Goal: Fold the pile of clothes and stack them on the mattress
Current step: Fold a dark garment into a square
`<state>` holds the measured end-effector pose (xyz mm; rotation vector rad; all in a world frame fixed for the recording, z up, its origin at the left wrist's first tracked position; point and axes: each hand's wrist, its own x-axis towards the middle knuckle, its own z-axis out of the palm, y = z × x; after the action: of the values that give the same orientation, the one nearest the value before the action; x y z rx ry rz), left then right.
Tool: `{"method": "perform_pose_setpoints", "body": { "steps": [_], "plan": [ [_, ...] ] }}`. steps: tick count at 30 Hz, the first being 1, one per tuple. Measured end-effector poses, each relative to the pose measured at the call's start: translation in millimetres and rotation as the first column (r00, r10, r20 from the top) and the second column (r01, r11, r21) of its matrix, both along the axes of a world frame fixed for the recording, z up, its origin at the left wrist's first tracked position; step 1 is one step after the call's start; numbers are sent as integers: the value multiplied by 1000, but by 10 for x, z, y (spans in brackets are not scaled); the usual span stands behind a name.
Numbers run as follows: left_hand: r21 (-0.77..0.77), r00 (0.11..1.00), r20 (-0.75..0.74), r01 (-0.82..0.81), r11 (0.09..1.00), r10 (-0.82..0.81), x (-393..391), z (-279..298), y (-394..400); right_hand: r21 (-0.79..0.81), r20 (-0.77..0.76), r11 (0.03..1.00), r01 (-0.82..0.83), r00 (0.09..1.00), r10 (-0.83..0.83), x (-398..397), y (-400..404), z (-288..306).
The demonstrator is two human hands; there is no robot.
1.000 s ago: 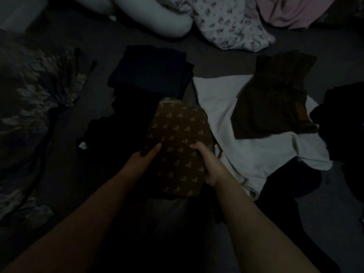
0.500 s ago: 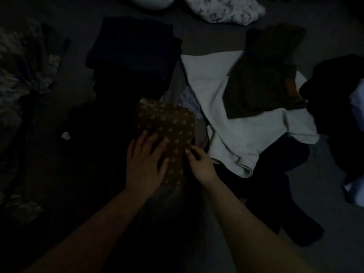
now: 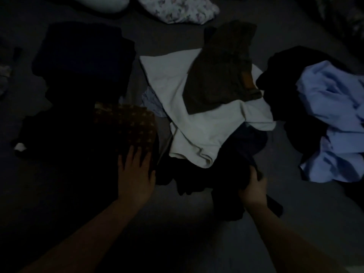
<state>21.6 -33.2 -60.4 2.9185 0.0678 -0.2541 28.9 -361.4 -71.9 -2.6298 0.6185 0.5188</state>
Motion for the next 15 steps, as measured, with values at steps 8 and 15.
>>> {"method": "perform_pose_setpoints", "body": {
  "steps": [8, 15],
  "plan": [
    [-382, 979, -86, 141, 914, -187, -401, 91, -1252, 364, -91, 887, 283, 959, -268, -309, -400, 317],
    [-614, 771, -635, -468, 636, -46, -539, 230, -2374, 670, -399, 301, 679, 670, -626, -752, -1027, 469]
  ]
}}
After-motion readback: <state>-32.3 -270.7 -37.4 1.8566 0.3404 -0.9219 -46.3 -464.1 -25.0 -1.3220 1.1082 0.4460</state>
